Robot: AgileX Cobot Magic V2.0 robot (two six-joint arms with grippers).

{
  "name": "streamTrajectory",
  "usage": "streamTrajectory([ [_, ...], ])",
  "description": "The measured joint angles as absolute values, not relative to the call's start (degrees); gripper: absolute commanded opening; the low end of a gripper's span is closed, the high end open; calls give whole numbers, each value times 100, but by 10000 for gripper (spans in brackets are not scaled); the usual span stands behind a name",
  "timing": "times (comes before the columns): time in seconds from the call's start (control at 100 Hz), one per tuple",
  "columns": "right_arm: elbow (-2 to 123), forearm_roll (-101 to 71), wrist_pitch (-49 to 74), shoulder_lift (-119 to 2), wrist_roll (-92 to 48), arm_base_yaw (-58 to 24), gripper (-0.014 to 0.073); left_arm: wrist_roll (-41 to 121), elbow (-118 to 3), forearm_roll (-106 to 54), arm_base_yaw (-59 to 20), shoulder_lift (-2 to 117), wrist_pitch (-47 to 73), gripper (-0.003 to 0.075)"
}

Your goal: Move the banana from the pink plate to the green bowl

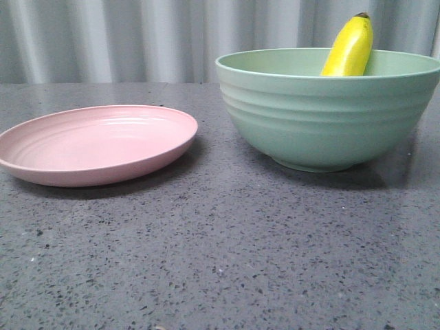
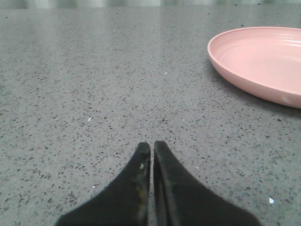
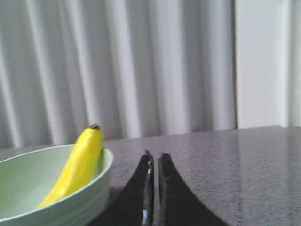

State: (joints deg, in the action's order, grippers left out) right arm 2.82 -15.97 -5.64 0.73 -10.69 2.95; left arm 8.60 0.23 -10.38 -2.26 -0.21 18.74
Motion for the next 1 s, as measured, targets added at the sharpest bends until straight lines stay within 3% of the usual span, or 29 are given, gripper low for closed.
streamTrajectory([
  [0.2, -68, -1299, -1212, 73, -470, 534, -69, 860, 23, -1038, -226, -21, 1874, -20],
  [0.65, -68, -436, 1349, 73, -255, 679, -69, 860, 23, -1038, -226, -21, 1874, -20],
  [1.0, -68, -414, 1853, 73, -247, 679, -69, 860, 23, -1038, -226, -21, 1874, -20],
])
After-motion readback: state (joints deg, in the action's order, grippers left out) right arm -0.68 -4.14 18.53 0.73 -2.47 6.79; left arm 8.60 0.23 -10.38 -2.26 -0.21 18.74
